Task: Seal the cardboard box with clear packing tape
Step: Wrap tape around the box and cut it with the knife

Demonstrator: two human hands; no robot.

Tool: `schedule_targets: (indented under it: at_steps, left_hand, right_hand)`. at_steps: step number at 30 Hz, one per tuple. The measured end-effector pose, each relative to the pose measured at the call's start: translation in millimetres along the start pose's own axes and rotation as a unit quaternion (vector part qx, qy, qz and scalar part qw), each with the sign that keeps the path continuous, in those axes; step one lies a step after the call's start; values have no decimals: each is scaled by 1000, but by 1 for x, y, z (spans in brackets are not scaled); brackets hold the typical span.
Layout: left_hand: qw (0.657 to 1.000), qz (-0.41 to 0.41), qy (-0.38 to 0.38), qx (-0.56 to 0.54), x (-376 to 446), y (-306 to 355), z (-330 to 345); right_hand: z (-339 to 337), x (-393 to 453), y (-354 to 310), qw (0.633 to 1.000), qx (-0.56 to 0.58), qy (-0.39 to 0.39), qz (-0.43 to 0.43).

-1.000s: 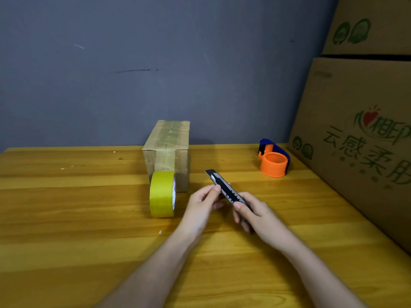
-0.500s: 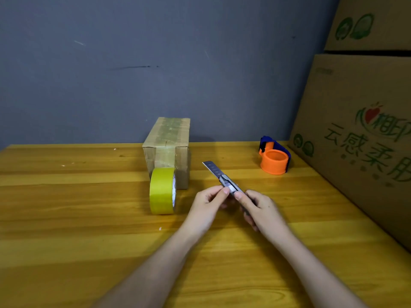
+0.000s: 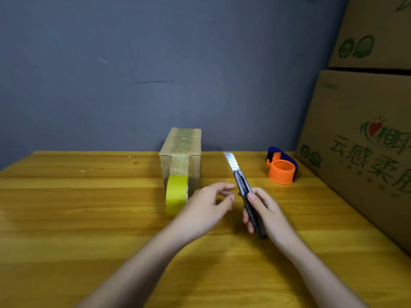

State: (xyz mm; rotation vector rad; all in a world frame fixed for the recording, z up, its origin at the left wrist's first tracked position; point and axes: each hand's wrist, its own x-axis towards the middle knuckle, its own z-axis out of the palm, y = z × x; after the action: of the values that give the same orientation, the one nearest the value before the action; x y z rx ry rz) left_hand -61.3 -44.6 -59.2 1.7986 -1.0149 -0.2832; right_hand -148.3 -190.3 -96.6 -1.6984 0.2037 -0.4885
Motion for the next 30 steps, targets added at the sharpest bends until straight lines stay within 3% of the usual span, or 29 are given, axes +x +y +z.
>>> schedule_targets:
  at_steps: [2, 5, 8, 11, 15, 21, 27, 29, 30]
  left_hand:
    - [999, 28, 19, -6, -15, 12, -28]
    - [992, 32, 115, -49, -28, 11, -71]
    - [976, -31, 192, -98, -29, -18, -99]
    - [984, -92, 144, -51, -26, -41, -108]
    - [995, -88, 30, -47, -16, -46, -109]
    - [990, -108, -30, -90, 6, -43, -115]
    - [985, -127, -30, -110, 8, -41, -112]
    - [985, -130, -28, -112, 5, -40, -112]
    - [985, -131, -26, -110, 4, -40, -112]
  right_hand:
    - [6, 1, -6, 1000, -8, 4, -8]
    - [18, 3, -11, 1000, -24, -10, -7]
    - [28, 3, -14, 1000, -26, -17, -3]
    - [38, 6, -19, 1000, -20, -13, 0]
    - [47, 13, -24, 1000, -16, -12, 13]
    - [51, 17, -30, 997, -69, -35, 27]
    - [46, 23, -51, 974, -221, -43, -15]
    - [42, 26, -59, 940, -336, -47, -43]
    - [42, 27, -63, 904, -420, -53, -63]
